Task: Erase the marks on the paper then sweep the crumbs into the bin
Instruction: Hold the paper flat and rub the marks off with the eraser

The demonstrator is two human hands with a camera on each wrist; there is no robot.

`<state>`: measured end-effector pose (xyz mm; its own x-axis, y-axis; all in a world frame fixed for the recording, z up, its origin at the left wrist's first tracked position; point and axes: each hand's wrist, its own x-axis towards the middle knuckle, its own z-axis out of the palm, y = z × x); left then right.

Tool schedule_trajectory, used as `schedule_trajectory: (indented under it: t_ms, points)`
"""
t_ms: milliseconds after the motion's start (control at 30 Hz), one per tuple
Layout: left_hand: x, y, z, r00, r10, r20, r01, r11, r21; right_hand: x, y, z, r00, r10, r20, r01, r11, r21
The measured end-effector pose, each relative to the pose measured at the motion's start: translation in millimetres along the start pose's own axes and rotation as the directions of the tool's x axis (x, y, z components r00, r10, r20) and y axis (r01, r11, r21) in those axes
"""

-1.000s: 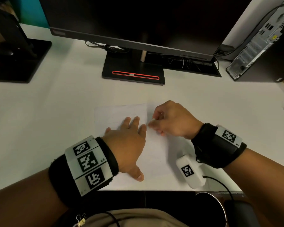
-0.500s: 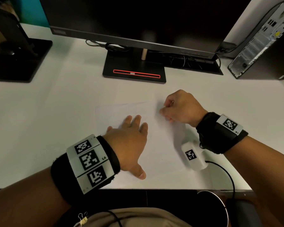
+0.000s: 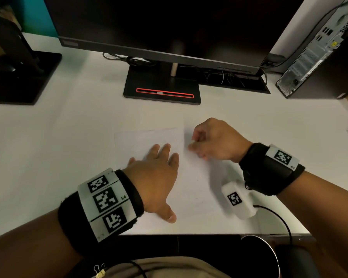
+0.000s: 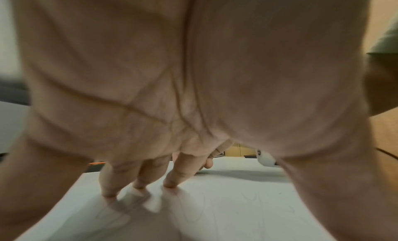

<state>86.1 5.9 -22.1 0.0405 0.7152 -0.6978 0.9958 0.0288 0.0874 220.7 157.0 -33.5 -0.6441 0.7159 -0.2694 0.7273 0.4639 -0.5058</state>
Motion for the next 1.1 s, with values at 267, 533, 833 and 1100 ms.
schedule_trajectory:
  t_ms: [267, 533, 833, 1100]
  points:
    - [-0.5, 0.7, -0.8, 1.000, 0.004, 0.003, -0.004, 1.000, -0.005, 10.3, -4.7, -0.4, 0.998, -0.008, -0.062, 0.007, 1.000, -0.012]
    - [-0.4, -1.5, 2.0, 0.999, 0.014, -0.031, -0.014, 1.000, -0.006, 19.6, 3.6, -2.6, 0.994, 0.047, -0.094, -0.040, 0.996, 0.073]
    - [0.3, -44.0, -5.3, 0.993, -0.016, -0.120, 0.011, 0.999, -0.043, 22.1, 13.7, -4.6, 0.996, 0.083, 0.013, -0.084, 0.964, 0.251]
    - [4.4, -42.5, -7.6, 0.994, -0.039, -0.104, 0.036, 0.999, -0.028, 21.0, 3.7, -3.0, 0.997, 0.066, -0.050, -0.060, 0.991, 0.124]
